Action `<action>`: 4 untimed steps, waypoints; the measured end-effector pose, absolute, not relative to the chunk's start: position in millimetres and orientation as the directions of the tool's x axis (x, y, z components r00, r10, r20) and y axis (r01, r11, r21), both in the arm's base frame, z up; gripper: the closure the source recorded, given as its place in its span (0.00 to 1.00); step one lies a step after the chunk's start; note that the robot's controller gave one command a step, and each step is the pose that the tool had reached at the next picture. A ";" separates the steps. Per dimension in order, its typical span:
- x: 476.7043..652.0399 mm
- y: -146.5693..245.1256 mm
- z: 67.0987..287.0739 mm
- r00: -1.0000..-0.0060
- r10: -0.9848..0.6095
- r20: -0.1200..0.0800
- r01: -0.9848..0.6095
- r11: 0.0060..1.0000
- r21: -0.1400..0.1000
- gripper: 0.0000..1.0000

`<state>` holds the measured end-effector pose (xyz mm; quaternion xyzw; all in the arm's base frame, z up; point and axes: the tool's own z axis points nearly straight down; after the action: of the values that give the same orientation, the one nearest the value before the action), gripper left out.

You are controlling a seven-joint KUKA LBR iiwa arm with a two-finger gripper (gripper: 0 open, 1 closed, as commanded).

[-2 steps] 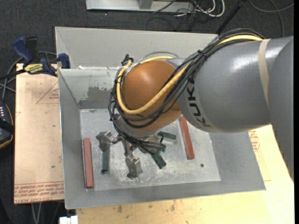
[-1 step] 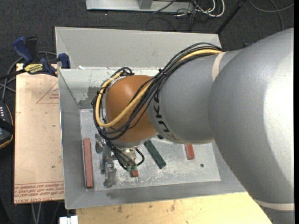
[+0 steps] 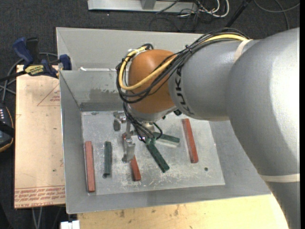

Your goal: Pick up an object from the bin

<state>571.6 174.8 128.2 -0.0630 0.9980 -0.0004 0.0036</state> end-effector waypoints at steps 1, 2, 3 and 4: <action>625.9 143.6 69.8 -0.863 -0.505 -0.002 -0.505 0.863 0.000 0.00; 630.5 145.5 76.9 -0.863 -0.504 -0.018 -0.504 0.864 -0.005 1.00; 627.2 145.9 72.5 -0.863 -0.505 -0.009 -0.505 0.863 0.000 0.00; 586.3 130.2 70.0 -0.904 -0.427 0.000 -0.427 0.904 0.001 0.00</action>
Offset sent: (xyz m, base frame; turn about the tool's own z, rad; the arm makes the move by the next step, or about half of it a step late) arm 0.0532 -0.0300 -0.0582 -0.4071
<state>586.3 130.2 70.0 -0.2186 0.9758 0.0006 -0.0001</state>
